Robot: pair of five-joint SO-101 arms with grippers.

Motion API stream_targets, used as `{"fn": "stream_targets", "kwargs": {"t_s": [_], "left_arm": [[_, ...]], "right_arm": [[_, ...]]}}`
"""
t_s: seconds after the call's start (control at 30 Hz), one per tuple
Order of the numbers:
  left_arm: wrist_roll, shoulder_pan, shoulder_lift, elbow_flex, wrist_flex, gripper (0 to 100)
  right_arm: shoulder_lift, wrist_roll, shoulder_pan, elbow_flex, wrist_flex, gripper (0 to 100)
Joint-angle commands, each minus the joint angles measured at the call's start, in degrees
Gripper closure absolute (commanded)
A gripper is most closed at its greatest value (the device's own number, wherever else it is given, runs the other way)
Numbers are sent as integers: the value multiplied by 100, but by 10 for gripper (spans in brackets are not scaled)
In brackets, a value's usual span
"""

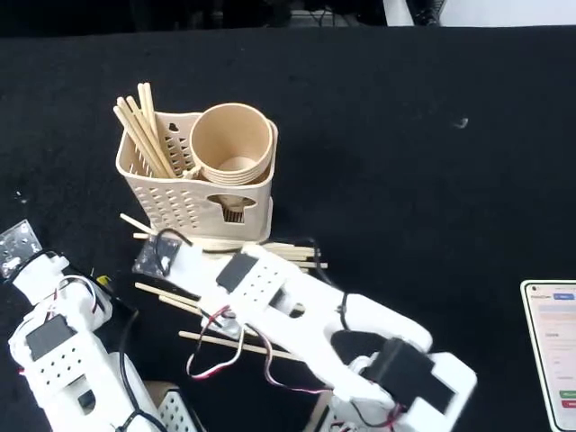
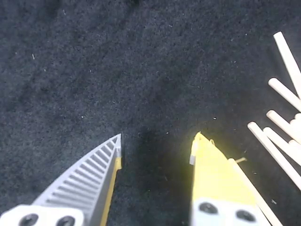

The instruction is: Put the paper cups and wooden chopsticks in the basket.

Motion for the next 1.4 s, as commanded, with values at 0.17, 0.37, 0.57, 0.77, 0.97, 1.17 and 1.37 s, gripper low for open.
{"fn": "stream_targets", "kwargs": {"t_s": [0.17, 0.37, 0.57, 0.77, 0.97, 1.17, 1.37], "left_arm": [[9, 31, -88, -66, -79, 758], [9, 31, -88, -66, -79, 758], [9, 22, -88, -66, -79, 758], [9, 13, -88, -66, -79, 758], [9, 13, -88, -66, -79, 758], [9, 13, -88, -66, -79, 758], [9, 22, -88, -66, -79, 758]], "right_arm": [[-453, -422, -413, 277, -299, 847], [312, -396, -255, 514, -1046, 848], [831, -404, -255, 171, -941, 876], [796, -369, -273, 163, -826, 989], [-435, -369, -255, 171, -149, 988], [-2448, -369, -246, 154, 440, 988], [-3864, -369, -246, 145, 580, 988]]}}
